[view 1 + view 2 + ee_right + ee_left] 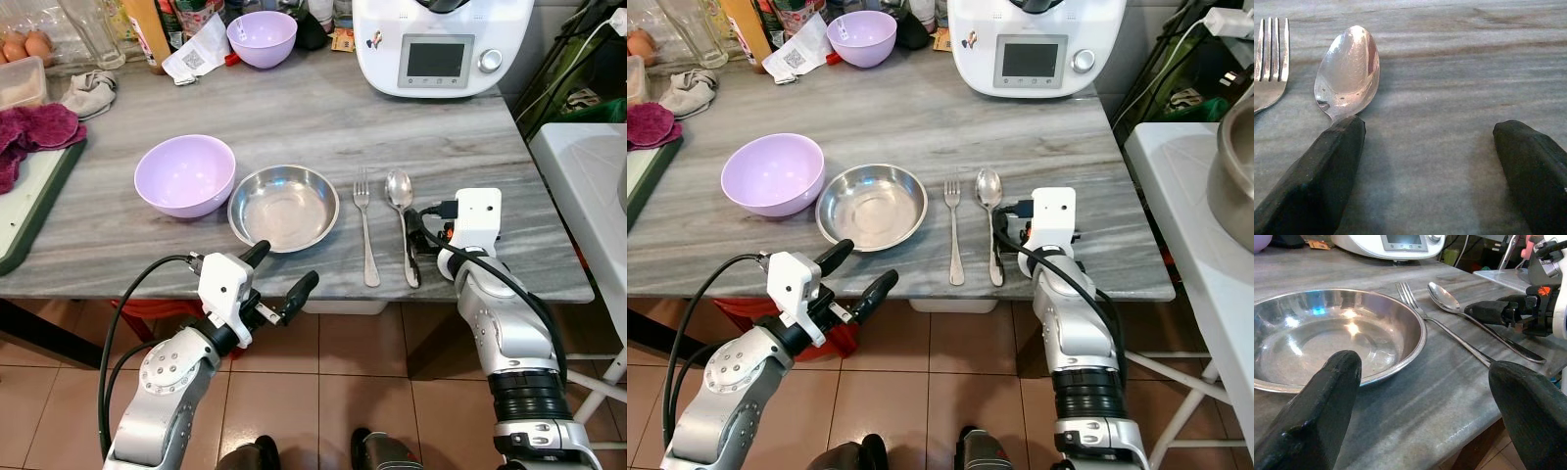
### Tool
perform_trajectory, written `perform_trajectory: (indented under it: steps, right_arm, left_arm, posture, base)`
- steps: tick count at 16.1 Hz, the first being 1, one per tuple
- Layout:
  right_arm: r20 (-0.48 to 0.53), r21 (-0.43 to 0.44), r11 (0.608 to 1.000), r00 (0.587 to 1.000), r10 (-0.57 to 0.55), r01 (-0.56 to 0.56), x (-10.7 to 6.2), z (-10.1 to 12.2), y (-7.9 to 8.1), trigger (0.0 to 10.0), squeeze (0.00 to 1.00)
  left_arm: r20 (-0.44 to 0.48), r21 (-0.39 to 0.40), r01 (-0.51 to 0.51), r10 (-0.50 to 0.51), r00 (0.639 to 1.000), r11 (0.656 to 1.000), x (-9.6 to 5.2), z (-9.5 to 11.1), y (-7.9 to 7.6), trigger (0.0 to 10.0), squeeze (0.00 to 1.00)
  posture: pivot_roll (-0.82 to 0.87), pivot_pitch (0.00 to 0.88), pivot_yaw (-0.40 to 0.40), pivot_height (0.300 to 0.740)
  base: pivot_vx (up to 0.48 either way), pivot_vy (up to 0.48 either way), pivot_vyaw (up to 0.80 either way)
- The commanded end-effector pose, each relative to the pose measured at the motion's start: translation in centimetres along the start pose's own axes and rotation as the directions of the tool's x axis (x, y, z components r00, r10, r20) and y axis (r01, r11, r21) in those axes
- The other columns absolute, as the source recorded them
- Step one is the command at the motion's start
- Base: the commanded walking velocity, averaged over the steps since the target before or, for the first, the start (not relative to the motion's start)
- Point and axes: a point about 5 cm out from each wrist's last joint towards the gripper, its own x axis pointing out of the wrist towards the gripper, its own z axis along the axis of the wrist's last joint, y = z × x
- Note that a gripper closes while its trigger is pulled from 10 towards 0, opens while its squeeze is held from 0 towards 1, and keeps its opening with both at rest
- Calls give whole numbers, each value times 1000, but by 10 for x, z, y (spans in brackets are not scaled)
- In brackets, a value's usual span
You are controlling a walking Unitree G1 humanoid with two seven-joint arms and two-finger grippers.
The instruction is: Setting the table
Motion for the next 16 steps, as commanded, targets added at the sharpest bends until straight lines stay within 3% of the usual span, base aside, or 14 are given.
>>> perform_trajectory:
  steps: [1, 6, 10, 12, 16]
  right_arm:
    - [-17, 3, 999, 999, 37, -37, 1, -4, 8, 10000, 0]
    - [30, 10, 1000, 1000, 7, -8, -2, 5, 2, 10000, 0]
    - [173, 20, 1000, 985, -16, 12, -8, 32, -2, 10000, 0]
    - [275, -32, 999, 961, -7, 16, -14, 49, 4, 10000, 0]
    - [337, -79, 996, 941, -8, 37, -24, 51, 9, 10000, 0]
  left_arm:
    - [-16, 5, 5, -4, 1000, 1000, -1, -2, -1, 10000, 0]
    - [-16, 8, 3, -3, 1000, 1000, -1, -1, -1, 10000, 0]
    - [-15, 8, 4, -4, 1000, 1000, -1, -1, -1, 10000, 0]
    - [-13, 12, 9, -9, 1000, 1000, -1, 0, 0, 10000, 0]
    - [1, -11, 18, -18, 1000, 1000, -2, 5, 2, 10000, 0]
  posture:
    - [-148, 225, 32, 740]
    - [-149, 224, 31, 740]
    - [-151, 223, 32, 740]
    - [-151, 217, 32, 740]
    - [-144, 208, 26, 740]
  base:
    - [0, 0, 0]
    - [0, 0, 0]
    - [0, 0, 0]
    - [0, 0, 0]
    - [0, 0, 0]
